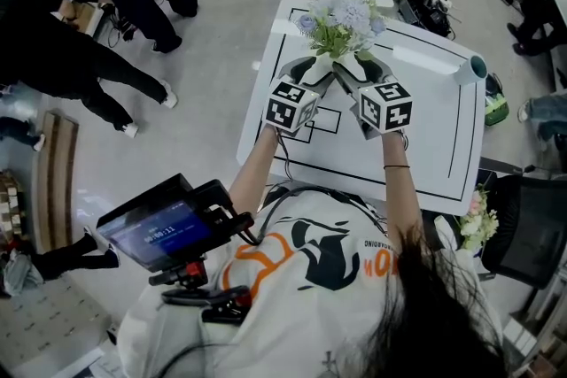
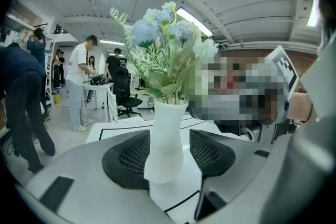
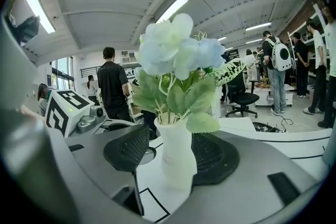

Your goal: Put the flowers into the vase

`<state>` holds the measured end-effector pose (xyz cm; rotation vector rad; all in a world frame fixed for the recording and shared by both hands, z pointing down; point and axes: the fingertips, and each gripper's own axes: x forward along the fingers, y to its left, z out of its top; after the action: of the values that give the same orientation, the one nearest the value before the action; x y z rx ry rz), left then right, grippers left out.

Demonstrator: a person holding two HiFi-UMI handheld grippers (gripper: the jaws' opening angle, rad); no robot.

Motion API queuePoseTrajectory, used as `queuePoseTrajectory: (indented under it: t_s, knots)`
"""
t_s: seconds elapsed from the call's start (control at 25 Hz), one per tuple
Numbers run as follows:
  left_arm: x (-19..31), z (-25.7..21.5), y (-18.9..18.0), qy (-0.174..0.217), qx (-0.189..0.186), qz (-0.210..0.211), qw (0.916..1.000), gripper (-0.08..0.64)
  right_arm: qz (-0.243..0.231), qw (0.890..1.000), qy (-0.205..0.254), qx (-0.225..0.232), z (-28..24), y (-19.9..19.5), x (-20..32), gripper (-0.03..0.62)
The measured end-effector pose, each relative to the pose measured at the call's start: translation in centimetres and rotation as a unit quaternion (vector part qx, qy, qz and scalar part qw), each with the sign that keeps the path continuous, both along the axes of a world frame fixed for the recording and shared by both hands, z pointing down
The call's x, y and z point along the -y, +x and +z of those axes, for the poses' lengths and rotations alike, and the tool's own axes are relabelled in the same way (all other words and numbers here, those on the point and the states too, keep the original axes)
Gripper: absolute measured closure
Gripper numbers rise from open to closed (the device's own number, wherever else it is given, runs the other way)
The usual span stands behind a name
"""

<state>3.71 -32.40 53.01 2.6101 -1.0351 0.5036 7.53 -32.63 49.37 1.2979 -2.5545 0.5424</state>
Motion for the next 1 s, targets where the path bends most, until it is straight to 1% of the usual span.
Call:
queuePoseTrajectory:
  t_s: [0.08,0.2,0.4,0.44,0.48,0.52,0.56,0.64,0.84,1.0]
  knots:
    - [-0.8,-0.3,-0.7,-0.001,-0.002,-0.005,1.0,0.322,0.001,1.0,-0.002,-0.001,-0.1,0.0,-0.7,0.35]
    - [-2.7,-2.1,-2.4,0.003,-0.018,-0.014,0.9997,0.322,0.007,1.0,0.001,-0.001,-1.1,-0.6,-2.5,0.35]
    - [-4.5,-3.2,-3.8,0.021,-0.033,-0.019,0.9991,0.322,0.037,0.999,0.003,0.031,-0.7,-0.3,-4.1,0.356]
    - [-4.7,-3.3,-3.8,0.026,-0.034,-0.018,0.9989,0.325,0.047,0.998,0.007,0.039,-0.6,-0.1,-4.2,0.392]
    - [-4.8,-3.6,-3.9,0.031,-0.037,-0.017,0.9987,0.345,0.058,0.997,0.012,0.048,-0.6,0.2,-4.4,0.464]
    - [-5.1,-3.9,-4.0,0.036,-0.04,-0.015,0.9984,0.379,0.07,0.996,0.017,0.057,-0.7,0.4,-4.6,0.512]
    - [-5.5,-4.3,-4.2,0.04,-0.043,-0.014,0.9981,0.403,0.078,0.995,0.02,0.066,-0.9,0.3,-5.0,0.537]
    - [-6.7,-5.0,-5.1,0.047,-0.05,-0.01,0.9976,0.414,0.089,0.993,0.023,0.075,-1.3,-0.3,-6.1,0.549]
    - [-9.6,-6.3,-7.2,0.059,-0.061,0.005,0.9963,0.455,0.099,0.992,0.037,0.075,-2.5,-2.5,-9.1,0.57]
    - [-11.4,-6.9,-8.4,0.068,-0.072,0.009,0.995,0.526,0.102,0.991,0.049,0.068,-3.1,-4.0,-11.2,0.574]
